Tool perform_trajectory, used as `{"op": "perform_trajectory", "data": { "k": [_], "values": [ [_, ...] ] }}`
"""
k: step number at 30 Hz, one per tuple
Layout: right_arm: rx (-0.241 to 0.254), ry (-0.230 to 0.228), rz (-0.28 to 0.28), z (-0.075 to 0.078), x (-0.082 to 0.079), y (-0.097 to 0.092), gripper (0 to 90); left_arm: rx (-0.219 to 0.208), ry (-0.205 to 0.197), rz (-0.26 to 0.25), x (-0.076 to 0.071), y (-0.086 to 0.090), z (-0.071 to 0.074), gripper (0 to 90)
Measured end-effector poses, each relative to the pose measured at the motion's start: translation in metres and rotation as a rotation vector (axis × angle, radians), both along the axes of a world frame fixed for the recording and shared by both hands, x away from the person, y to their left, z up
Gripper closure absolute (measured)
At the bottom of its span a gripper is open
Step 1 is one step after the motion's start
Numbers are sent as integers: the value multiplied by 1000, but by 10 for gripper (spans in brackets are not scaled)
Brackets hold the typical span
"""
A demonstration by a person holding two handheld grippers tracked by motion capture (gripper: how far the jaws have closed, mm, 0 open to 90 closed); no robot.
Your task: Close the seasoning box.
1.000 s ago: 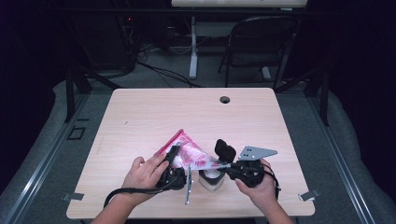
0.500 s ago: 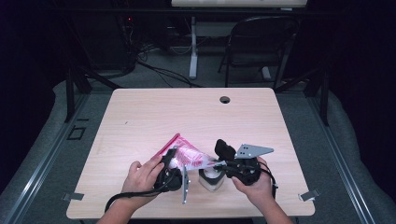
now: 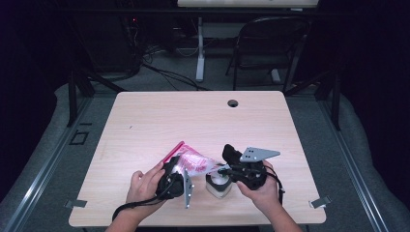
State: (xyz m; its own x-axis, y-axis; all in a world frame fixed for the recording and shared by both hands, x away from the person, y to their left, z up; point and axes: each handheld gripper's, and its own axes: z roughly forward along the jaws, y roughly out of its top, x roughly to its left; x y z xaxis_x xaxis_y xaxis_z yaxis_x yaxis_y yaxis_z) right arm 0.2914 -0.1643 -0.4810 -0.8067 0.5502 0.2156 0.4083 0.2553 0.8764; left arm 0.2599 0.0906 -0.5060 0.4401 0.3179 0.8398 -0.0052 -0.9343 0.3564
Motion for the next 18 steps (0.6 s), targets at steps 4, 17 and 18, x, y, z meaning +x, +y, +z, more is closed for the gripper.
{"op": "perform_trajectory", "data": {
  "k": [4, 17, 18],
  "values": [
    [-5, 0, 1, 0, 1, 3, 900, -41, 21, 11, 0, 2, -4, 754],
    [2, -3, 0, 1, 2, 9, 900, -185, 82, 33, 0, 9, -16, 753],
    [2, -4, -1, 1, 2, 10, 900, -197, 84, 34, 0, 9, -17, 753]
  ]
}}
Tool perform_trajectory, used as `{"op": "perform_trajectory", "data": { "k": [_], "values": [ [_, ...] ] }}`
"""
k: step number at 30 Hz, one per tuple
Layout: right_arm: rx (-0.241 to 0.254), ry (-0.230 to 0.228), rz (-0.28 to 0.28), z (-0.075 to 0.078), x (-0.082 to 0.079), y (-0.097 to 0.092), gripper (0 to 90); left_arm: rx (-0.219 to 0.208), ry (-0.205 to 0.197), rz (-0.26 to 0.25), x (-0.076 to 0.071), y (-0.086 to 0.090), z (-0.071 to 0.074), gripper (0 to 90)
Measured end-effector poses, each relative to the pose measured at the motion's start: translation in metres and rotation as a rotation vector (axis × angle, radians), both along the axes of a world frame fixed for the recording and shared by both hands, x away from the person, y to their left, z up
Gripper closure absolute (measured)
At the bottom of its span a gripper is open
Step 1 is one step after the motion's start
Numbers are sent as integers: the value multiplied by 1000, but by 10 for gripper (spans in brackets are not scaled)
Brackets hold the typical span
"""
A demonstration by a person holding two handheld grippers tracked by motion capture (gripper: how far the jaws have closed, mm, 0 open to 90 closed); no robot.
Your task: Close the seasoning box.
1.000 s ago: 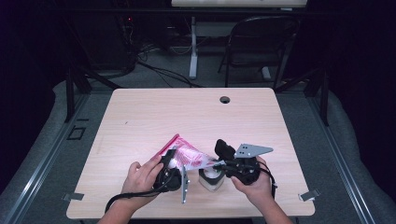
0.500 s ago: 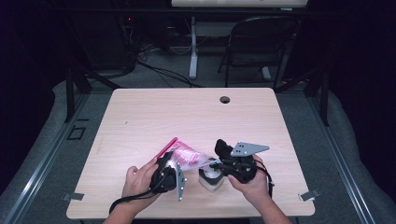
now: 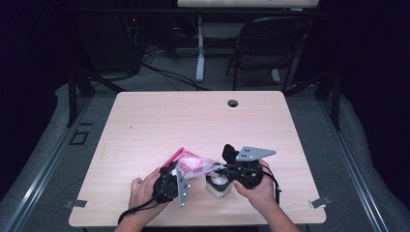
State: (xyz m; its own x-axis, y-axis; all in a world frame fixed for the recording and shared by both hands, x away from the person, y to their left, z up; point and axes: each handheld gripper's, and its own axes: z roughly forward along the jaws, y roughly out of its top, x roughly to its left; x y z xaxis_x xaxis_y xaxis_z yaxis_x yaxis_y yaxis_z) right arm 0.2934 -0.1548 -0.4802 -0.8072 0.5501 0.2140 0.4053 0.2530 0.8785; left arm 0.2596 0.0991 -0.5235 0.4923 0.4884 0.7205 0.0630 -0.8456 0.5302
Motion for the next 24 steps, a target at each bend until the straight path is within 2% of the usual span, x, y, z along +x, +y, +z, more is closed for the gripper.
{"op": "perform_trajectory", "data": {
  "k": [6, 8, 12, 18, 24],
  "values": [
    [-2, -1, 3, -1, 1, 2, 900, -49, 13, 6, 0, 3, -5, 753],
    [-4, -1, 4, -1, 1, 3, 900, -64, 34, 8, 0, 5, -6, 753],
    [-3, -4, 9, -2, 1, 4, 897, -103, 51, 13, 0, 7, -10, 754],
    [30, -5, 4, -1, 3, 4, 857, -156, 103, 10, 3, 13, -12, 756],
    [22, -4, -3, -4, 4, 4, 795, -209, 153, 4, 7, 16, -16, 756]
  ]
}}
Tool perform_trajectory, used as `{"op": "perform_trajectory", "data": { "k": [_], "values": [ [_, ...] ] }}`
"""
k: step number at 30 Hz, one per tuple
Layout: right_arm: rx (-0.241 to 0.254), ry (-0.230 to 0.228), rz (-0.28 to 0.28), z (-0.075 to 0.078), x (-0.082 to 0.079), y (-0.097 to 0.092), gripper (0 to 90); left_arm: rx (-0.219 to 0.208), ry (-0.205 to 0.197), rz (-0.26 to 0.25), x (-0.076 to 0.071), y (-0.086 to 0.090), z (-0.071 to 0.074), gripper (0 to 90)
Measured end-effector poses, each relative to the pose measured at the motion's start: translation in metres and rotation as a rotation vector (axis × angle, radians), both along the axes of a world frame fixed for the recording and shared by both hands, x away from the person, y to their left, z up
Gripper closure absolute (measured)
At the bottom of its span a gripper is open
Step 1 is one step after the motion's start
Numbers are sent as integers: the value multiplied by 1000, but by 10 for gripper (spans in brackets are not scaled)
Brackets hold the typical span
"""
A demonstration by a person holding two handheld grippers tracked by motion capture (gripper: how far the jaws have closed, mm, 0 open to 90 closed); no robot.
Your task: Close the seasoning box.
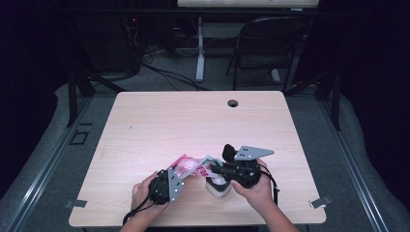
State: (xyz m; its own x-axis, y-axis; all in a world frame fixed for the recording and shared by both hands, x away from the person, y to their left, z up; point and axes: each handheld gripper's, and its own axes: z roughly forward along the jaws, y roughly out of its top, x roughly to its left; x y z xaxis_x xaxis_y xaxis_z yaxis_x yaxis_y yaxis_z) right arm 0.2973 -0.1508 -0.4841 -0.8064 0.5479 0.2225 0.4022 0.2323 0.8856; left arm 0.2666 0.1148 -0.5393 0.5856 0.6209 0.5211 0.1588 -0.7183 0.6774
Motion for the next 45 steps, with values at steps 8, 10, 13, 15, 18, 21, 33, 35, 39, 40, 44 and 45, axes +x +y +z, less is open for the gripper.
{"op": "perform_trajectory", "data": {
  "k": [8, 10, 13, 15, 18, 21, 33, 35, 39, 40, 44, 45],
  "values": [
    [13, -6, 5, 0, -1, -1, 686, -60, 64, -4, 4, 4, -4, 757],
    [13, -9, 6, 1, -1, -1, 662, -89, 86, -6, 6, 5, -5, 757],
    [19, -12, 5, 2, -2, -3, 639, -123, 122, -5, 8, 7, -8, 756],
    [20, -11, 3, 2, -2, -4, 631, -139, 145, -10, 9, 9, -8, 757],
    [25, -15, 1, 2, -1, -4, 621, -167, 173, -11, 13, 12, -11, 756],
    [28, -17, -1, 2, -2, -4, 621, -214, 203, -7, 14, 16, -13, 757],
    [32, -25, 0, 4, -5, -9, 620, -330, 283, 24, 26, 31, -17, 758],
    [30, -26, -3, 4, -5, -10, 620, -350, 299, 32, 28, 33, -17, 757],
    [31, -28, -11, 5, -6, -11, 619, -396, 341, 46, 33, 40, -19, 757],
    [32, -30, -12, 5, -6, -11, 619, -406, 352, 49, 34, 41, -20, 757],
    [31, -26, -9, 4, -6, -10, 616, -427, 378, 60, 35, 45, -20, 762],
    [25, -27, -8, 4, -5, -9, 615, -432, 376, 62, 36, 45, -20, 764]
  ]
}}
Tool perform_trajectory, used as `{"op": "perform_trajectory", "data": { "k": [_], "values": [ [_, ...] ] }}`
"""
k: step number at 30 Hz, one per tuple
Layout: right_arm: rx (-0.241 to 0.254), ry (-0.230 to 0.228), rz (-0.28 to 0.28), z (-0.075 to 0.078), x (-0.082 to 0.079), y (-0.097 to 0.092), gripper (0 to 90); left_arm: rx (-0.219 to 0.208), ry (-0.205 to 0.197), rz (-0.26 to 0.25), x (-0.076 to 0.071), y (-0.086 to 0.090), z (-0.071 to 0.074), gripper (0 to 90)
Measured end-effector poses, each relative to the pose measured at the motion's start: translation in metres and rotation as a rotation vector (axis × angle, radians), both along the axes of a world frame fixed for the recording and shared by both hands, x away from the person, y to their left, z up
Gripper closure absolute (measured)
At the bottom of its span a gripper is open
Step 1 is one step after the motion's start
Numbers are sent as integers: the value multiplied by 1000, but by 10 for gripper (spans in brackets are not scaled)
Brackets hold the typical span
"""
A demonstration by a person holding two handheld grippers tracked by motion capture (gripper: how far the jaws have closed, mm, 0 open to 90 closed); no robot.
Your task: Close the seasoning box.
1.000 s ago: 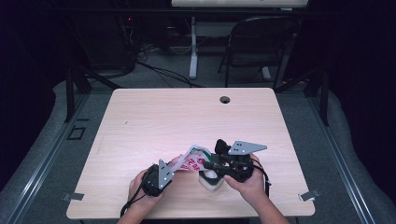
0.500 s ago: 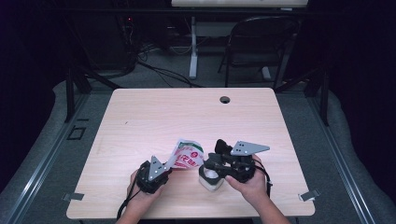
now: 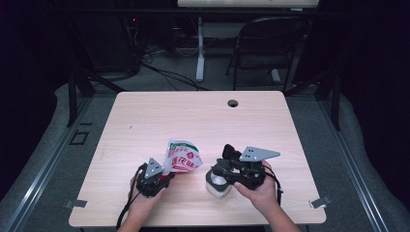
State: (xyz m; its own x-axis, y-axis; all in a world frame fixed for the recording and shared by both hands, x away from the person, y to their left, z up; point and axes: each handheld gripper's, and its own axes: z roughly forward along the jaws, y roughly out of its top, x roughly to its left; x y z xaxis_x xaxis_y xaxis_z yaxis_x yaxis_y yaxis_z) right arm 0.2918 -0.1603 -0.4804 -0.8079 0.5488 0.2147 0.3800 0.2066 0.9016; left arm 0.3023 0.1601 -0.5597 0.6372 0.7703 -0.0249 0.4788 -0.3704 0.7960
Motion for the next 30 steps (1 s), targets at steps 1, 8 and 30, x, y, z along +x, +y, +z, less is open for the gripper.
{"op": "perform_trajectory", "data": {
  "k": [1, 8, 30],
  "values": [
    [-2, 1, 1, 0, 0, 0, 613, -2, -1, 5, 0, 0, 0, 766],
    [6, 6, -15, -1, 1, -4, 612, -44, 5, 41, 4, 9, 1, 773],
    [6, 7, -34, -3, -1, -10, 621, -67, -42, 312, 19, 59, 6, 777]
  ]
}}
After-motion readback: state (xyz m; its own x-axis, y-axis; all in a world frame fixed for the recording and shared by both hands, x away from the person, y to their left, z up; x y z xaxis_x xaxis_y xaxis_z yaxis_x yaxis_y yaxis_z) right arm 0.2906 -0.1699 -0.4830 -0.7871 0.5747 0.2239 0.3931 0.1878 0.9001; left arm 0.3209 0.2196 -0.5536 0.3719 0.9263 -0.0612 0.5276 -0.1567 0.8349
